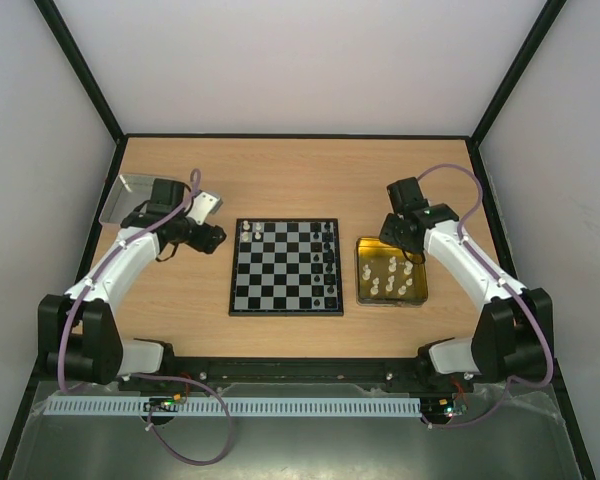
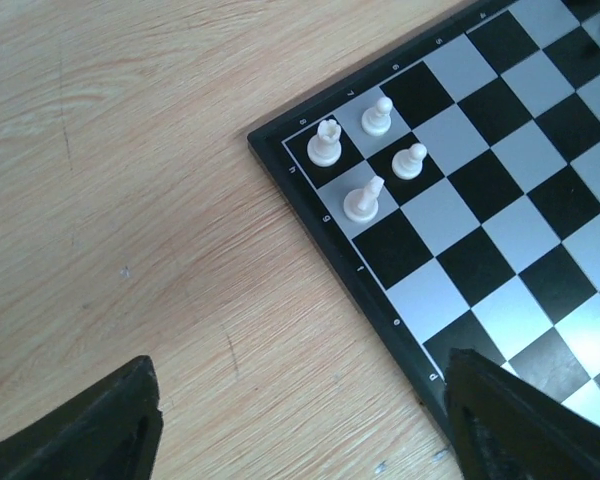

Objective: Set up the chess pieces on the board
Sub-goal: Pick up the chess piece from the storage box.

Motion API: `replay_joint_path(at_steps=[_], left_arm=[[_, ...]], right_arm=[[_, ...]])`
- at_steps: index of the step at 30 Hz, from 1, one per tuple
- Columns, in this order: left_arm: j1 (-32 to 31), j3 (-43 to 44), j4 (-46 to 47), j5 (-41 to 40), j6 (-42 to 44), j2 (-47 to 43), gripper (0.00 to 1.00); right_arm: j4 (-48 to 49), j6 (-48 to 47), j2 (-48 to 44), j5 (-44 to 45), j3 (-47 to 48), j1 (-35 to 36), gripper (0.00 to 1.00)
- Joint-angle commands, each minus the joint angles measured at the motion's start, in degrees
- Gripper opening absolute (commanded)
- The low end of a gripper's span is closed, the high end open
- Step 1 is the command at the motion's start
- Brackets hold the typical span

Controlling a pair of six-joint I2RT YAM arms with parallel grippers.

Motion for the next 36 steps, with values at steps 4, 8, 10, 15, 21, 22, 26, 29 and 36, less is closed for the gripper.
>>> replay_joint_path(at_steps=[4,8,10,15,21,22,26,29,36], left_arm=[[0.4,-1.1,0.1,1.1,-0.3,-2.1,0.77],[0.4,-1.4,0.8,0.9,-0.7,-1.6,0.81],[0.4,-1.5,0.8,1.3,-0.7,-1.3,0.82],[0.4,-2.1,1.3,2.8,-0.8,-1.1,0.83],[0.4,-2.0,1.6,2.9,-0.9,-1.0,0.83],[0.3,-2.0,1.6,3.1,-0.9,-1.1,0.84],[0.4,-2.2,1.6,3.4,-0.7,-1.5,0.84],[0.4,-2.3,1.7,3.6,-0.6,-1.5,0.84],[0.3,-2.3,1.4,4.0,-0.7,-2.0,0.84]], right_arm=[[0.3,-0.8,0.8,-2.5,-0.4,-0.2,0.40],[0.3,-0.9,1.2,-2.6,-1.0,-0.2,0.41],[0.0,-0.9,1.3,-0.4,-1.3,-0.2,0.42],[-0.4,0.0,3.8,1.4,-0.9,-0.4,0.39],[1.0,1.2,8.5,-0.4,-0.6,-0.9,0.29],[1.2,1.9,9.1,-0.3,-0.5,-1.1,0.29],[2.4,3.3,10.6,-1.0,-0.5,-3.1,0.27],[4.1,3.4,11.9,-3.6,-1.2,-4.9,0.26],[5.4,2.9,14.6,-4.7,-1.5,-5.6,0.23]])
